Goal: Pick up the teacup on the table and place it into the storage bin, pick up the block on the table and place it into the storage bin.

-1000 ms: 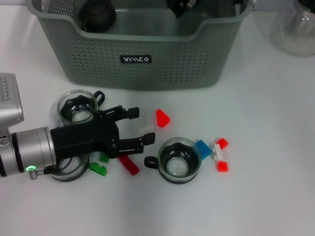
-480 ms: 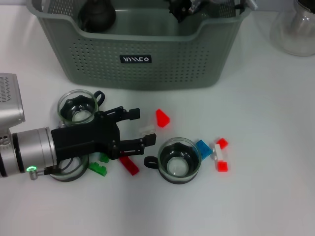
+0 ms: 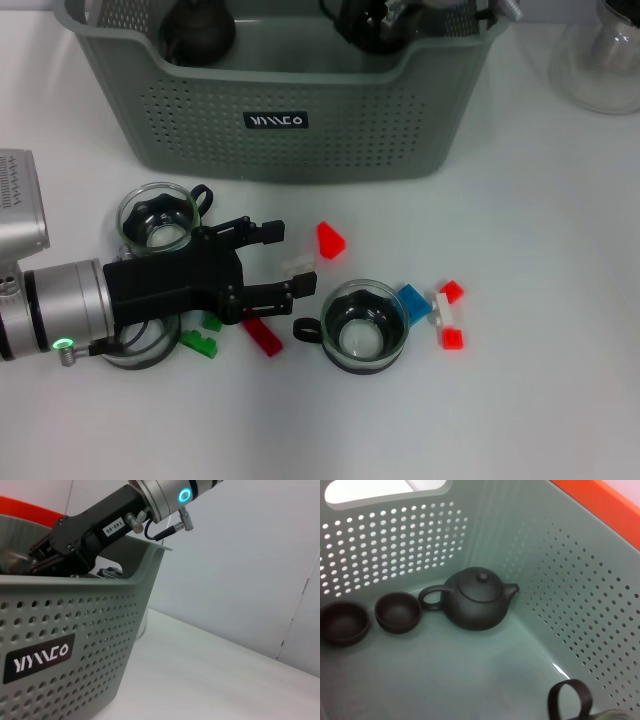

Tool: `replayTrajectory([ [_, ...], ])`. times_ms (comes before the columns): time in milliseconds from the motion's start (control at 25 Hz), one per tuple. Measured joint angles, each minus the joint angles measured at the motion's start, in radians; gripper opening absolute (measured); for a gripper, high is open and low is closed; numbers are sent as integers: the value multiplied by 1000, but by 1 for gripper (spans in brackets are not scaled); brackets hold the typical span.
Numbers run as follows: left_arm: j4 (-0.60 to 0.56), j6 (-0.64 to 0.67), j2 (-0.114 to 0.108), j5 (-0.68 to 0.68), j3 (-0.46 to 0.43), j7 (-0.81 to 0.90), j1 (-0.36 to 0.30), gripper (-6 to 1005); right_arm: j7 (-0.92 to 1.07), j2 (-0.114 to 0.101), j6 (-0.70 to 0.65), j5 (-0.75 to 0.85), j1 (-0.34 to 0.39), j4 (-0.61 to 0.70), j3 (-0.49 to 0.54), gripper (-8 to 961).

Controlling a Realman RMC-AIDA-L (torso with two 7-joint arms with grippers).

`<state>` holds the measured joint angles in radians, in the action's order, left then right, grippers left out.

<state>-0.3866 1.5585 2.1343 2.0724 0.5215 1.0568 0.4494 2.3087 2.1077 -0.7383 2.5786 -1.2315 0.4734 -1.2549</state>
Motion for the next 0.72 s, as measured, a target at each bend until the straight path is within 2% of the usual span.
replayTrajectory([
  [160, 0, 0, 0, 0, 0, 0, -1, 860, 0, 0, -8, 0, 1, 2, 0, 230],
  [360, 0, -1, -1, 0, 0, 0, -1, 860, 0, 1, -17, 0, 5, 14, 0, 427],
  [440, 0, -1, -1, 0, 0, 0, -2, 860, 0, 2, -26, -1, 15, 36, 0, 465],
  [600, 0, 0, -1, 0, 0, 0, -2, 860, 0, 3, -56, -44, 63, 118, -25, 542],
  [680, 0, 1, -1, 0, 0, 0, -2, 860, 17, 3, -72, -87, 114, 206, -76, 624],
  [720, 0, 1, -1, 0, 0, 0, -2, 860, 17, 3, -72, -87, 114, 206, -76, 664],
])
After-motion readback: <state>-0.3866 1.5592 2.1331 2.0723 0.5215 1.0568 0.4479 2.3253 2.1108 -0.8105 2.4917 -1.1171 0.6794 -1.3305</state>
